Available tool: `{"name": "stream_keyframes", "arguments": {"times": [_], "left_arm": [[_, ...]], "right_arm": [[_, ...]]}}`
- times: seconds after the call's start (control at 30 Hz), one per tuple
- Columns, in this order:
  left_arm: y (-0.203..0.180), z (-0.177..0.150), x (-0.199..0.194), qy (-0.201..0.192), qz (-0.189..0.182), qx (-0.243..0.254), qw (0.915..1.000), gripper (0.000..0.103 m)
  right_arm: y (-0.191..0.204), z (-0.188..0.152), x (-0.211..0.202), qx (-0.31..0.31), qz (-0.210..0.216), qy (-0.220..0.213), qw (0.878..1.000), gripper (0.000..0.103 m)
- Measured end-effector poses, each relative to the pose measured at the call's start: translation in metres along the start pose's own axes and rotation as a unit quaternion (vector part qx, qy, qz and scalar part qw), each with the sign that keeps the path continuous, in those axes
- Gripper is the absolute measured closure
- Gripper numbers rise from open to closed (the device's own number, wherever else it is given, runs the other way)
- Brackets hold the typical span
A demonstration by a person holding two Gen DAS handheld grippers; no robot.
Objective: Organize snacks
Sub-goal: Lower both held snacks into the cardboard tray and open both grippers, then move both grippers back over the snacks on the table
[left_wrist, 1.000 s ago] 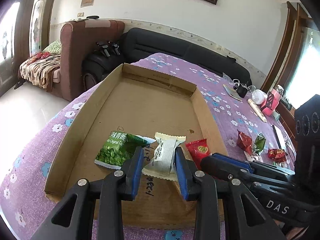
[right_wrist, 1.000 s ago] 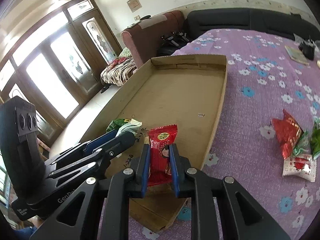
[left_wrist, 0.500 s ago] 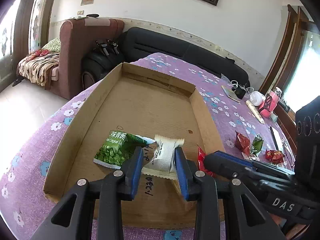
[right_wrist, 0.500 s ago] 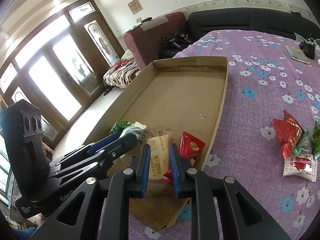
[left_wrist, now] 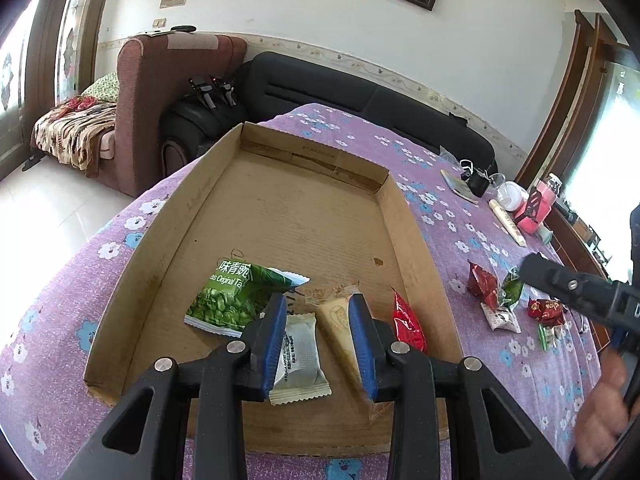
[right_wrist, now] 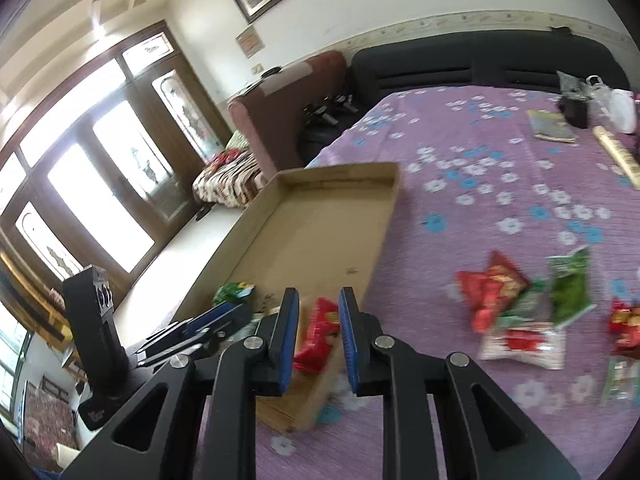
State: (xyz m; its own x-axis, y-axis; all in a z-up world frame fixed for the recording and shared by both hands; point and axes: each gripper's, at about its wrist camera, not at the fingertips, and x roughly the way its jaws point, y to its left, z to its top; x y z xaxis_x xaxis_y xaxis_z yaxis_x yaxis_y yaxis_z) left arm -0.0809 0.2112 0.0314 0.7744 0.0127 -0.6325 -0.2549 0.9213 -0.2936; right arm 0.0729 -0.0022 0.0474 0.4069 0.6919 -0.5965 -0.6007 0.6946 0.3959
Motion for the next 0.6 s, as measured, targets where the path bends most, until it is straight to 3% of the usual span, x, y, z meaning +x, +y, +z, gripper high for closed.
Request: {"name": "stream_keyframes", "arguments": {"times": [0.17,0.37,0.6], "left_arm": [[-0.003,0.000,-0.001,-0.001,0.002,0.006,1.0000,0.069],[-0.014,-0.001,-0.007,-0.014,0.012,0.027,0.9994,0.069],[-0.073,0.016,-0.008,0.029,-0.048,0.056,0.9968,0.069]], "right_arm": [[-0.050,0.002,-0.029,0.026,-0.048,-0.017,0.998,0.083],[-0.121,-0.001,-0.040,0.098,-0.097,-0.051,0.989,0.083],[-0.148,-0.003,-0.049,0.149,-0.074,-0.054,0.985,0.083]]}}
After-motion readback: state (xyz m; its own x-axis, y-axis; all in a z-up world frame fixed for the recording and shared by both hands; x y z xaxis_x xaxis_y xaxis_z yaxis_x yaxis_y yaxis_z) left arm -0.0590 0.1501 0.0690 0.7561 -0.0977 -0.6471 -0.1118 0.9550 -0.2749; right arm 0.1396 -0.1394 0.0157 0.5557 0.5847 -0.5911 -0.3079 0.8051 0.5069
